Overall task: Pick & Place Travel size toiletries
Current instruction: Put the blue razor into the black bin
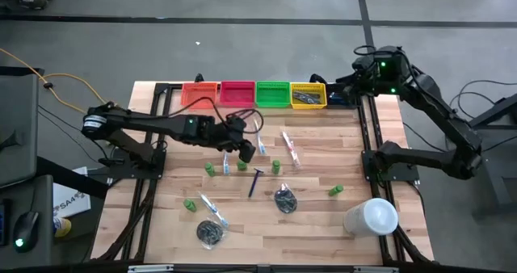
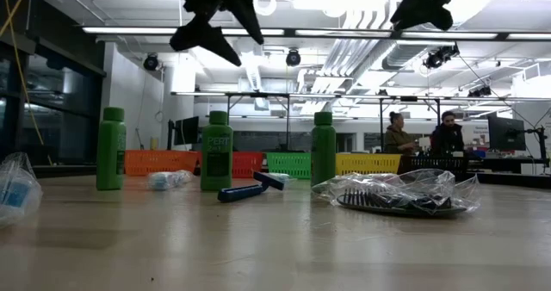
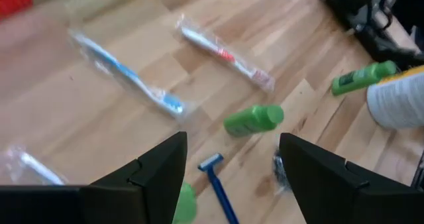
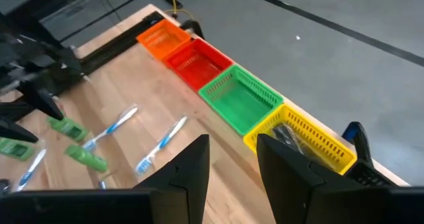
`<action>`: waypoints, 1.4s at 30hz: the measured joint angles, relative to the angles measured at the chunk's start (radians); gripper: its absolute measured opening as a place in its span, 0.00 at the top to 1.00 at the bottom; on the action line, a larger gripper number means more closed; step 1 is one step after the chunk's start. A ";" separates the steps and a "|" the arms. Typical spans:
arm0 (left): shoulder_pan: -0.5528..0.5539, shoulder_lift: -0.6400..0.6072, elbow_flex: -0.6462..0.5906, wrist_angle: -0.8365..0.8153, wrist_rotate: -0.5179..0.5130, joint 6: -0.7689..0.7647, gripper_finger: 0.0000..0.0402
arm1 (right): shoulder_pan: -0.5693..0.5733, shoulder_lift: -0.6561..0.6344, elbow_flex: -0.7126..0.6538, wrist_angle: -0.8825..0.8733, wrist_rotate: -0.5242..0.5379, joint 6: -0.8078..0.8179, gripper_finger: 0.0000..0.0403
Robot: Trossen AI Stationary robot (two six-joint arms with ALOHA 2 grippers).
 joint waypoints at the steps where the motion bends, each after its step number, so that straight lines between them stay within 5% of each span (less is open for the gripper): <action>1: -0.010 0.011 0.010 -0.010 0.000 -0.017 0.40 | 0.008 -0.006 0.000 0.000 0.000 0.002 0.70; 24: -0.131 0.461 0.461 -0.346 0.140 -0.245 0.40 | 0.101 -0.022 0.000 -0.069 0.000 -0.064 0.70; 42: -0.190 0.655 0.477 -0.411 0.224 -0.479 0.40 | 0.101 -0.022 0.000 -0.069 0.000 -0.128 0.70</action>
